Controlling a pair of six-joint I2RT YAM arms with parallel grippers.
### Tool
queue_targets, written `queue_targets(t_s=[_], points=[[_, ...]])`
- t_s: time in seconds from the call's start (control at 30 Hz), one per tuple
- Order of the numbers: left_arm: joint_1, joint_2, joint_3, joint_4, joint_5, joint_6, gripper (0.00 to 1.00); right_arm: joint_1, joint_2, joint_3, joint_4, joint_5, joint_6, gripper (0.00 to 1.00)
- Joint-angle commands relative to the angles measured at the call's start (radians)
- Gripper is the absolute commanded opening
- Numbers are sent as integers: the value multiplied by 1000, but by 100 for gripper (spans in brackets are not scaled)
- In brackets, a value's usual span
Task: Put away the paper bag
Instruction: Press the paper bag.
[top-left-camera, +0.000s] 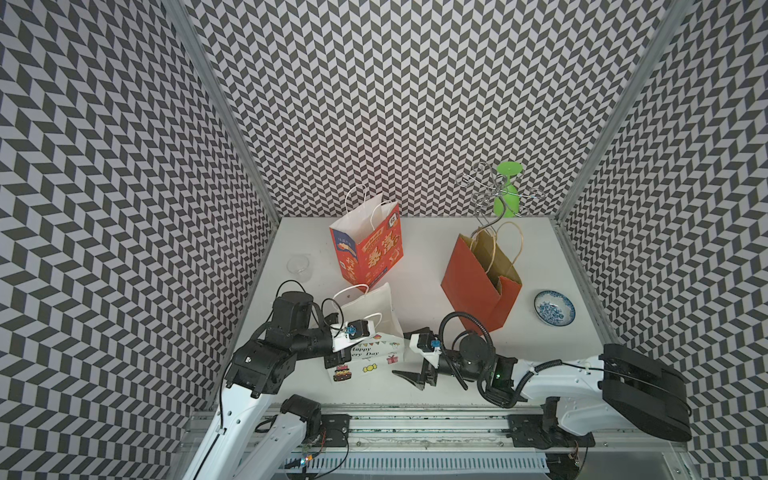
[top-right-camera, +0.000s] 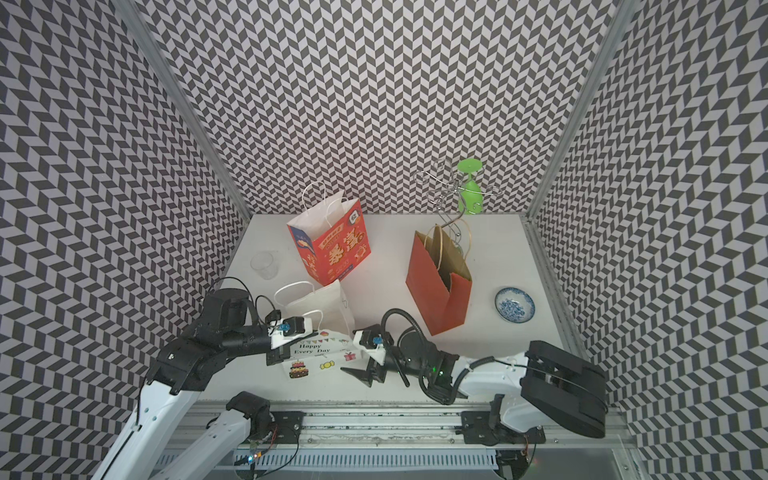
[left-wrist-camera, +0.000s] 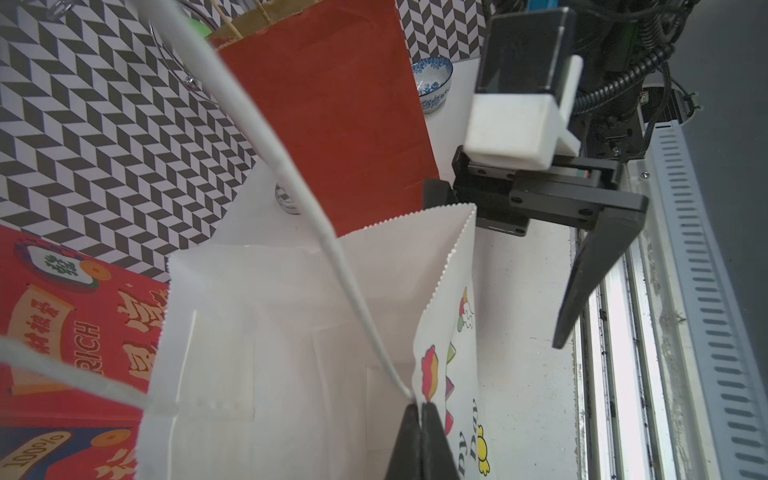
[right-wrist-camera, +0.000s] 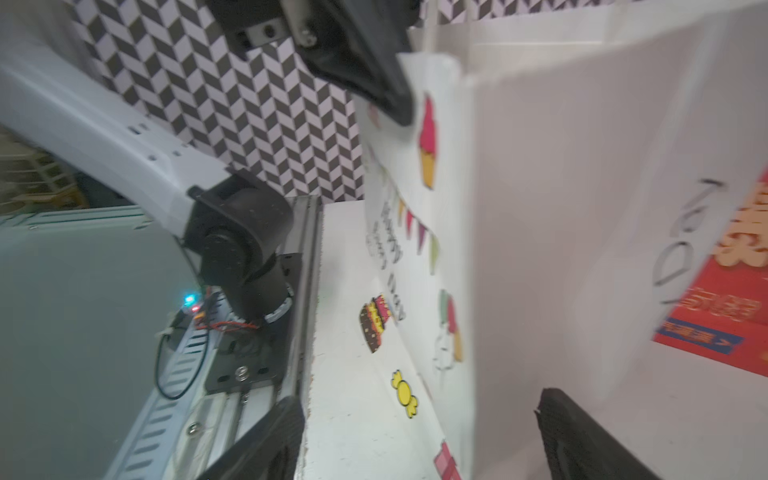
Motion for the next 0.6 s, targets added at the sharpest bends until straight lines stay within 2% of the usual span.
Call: queue_targets(t_s=[0.0,0.13,0.27,0.47,0.57], points=[[-5,-27,27,41,45,14,0,-20,-60,-28,-24,120,-13,92],[-5,-58,42,115,75,-3,0,-20,-55,-61,-22,-12,1,94],[-5,-59,44,151,100,-8,0,-20,41,-37,34,-84,3,91],[-5,-53,16,174,110,9,0,-20,158,3,113,-183,-1,71],[-5,-60,-4,200,118,3,0,-20,182,-10,161,-224,1,65]])
